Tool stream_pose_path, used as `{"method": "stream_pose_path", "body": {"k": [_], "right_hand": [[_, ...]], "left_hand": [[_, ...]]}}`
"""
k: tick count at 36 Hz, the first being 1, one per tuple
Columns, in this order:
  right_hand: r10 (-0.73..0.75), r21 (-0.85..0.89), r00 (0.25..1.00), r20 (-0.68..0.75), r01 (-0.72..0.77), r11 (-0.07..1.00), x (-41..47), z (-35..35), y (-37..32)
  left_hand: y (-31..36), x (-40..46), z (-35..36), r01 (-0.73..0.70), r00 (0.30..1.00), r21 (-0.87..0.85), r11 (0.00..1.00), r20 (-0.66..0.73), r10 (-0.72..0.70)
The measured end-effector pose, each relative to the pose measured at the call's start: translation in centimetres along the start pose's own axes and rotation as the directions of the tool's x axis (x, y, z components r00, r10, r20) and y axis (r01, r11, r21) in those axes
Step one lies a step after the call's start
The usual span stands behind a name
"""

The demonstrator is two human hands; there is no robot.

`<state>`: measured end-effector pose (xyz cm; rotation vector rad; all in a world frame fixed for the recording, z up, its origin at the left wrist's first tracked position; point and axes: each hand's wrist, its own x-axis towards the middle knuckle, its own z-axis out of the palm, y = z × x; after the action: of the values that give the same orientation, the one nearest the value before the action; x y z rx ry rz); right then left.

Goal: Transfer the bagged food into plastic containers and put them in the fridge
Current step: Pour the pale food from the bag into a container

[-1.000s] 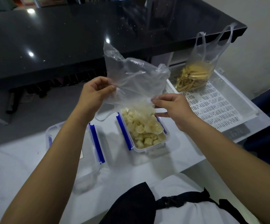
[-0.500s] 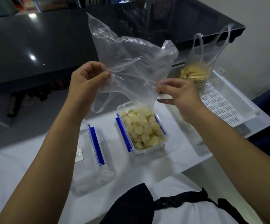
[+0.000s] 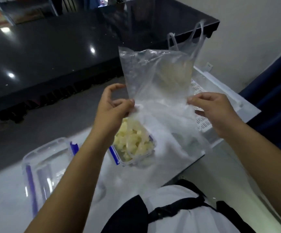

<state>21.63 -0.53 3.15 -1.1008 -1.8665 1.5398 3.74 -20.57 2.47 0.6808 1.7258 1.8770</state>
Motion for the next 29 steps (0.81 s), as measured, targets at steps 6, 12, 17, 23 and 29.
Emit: {"method": "stream_pose_path", "body": {"k": [6,12,17,23,29], "right_hand": [[0.036,-0.135,0.995,-0.097,-0.049,0.99,2.0,-7.1,2.4],[0.107,-0.344,0.992,-0.061,-0.122,0.931,6.6,-11.9,3.9],[0.041,-0.59,0.998,-0.052,-0.064,0.805,10.5,-13.4,4.8],[-0.03,-0.808,0.928,0.372,0.34,0.482,12.2,-10.9,7.2],[0.234,-0.842,0.813,0.533,0.484,0.237,14.0,-10.3,10.7]], "left_hand": [[-2.6,-0.4,6.9,-0.006,0.989,0.009,1.0,0.148,0.005],[-3.1,0.4,11.9,-0.069,0.977,0.2,0.977,0.212,0.025],[-3.6,2.8,14.8,-0.221,0.97,0.531,0.818,0.208,0.127],[-7.1,5.6,19.2,-0.312,0.88,0.898,0.309,0.396,-0.261],[-11.0,6.5,21.4,-0.334,0.805,0.943,-0.004,0.282,-0.522]]}}
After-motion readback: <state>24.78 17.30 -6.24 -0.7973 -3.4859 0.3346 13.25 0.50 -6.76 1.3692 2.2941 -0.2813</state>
